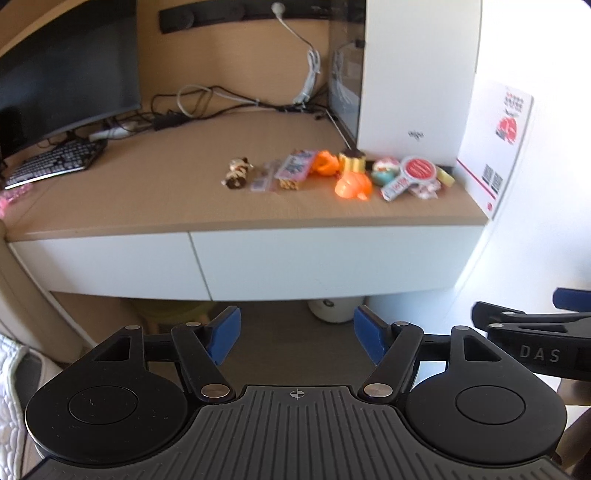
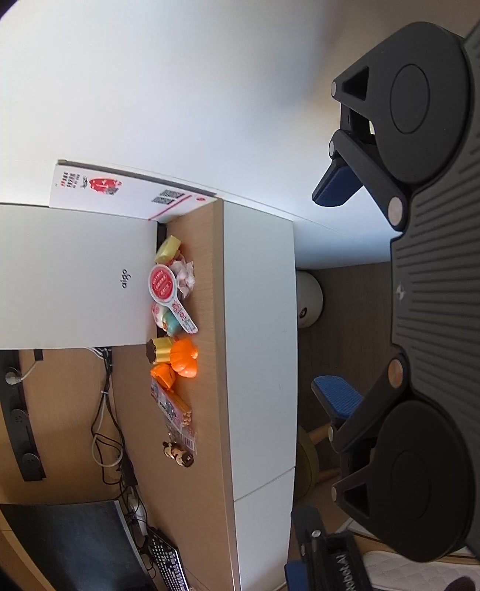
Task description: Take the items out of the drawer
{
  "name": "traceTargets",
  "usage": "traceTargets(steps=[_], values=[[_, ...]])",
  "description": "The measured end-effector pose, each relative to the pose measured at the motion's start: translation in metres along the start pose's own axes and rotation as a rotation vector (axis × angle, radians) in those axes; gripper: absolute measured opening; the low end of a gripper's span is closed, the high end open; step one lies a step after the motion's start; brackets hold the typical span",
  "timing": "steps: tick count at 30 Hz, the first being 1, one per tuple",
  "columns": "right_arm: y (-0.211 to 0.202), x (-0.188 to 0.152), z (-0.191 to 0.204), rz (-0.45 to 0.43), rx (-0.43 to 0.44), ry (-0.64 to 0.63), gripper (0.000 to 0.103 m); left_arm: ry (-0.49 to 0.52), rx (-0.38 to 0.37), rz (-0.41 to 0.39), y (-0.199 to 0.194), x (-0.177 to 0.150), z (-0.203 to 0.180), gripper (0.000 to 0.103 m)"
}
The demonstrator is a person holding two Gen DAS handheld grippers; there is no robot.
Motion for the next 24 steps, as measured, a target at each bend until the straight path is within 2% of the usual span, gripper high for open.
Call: traceTargets(steps=[7,24], values=[[0.003,-0.003,-0.003,0.02,-0.029,-0.015,0.099,-0.008,-0.024,0.04,0.008,-0.007,-0.011,0.073],[0.006,-0.005,-0.006,0.03,-0.037,-0.026,0.099,0.006,-0.029,0.047,0.01,-0.007,-0.014,0.073]])
Point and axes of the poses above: each gripper's, at about its wrist camera, not at the fingertips, and y roughly the way its jaws point, z to its left, x to its top, the point moved 1 cm from there along y, roughly the way its jaws point, and after that the axes turned 6 degrees about x, right-handed, at the moved point
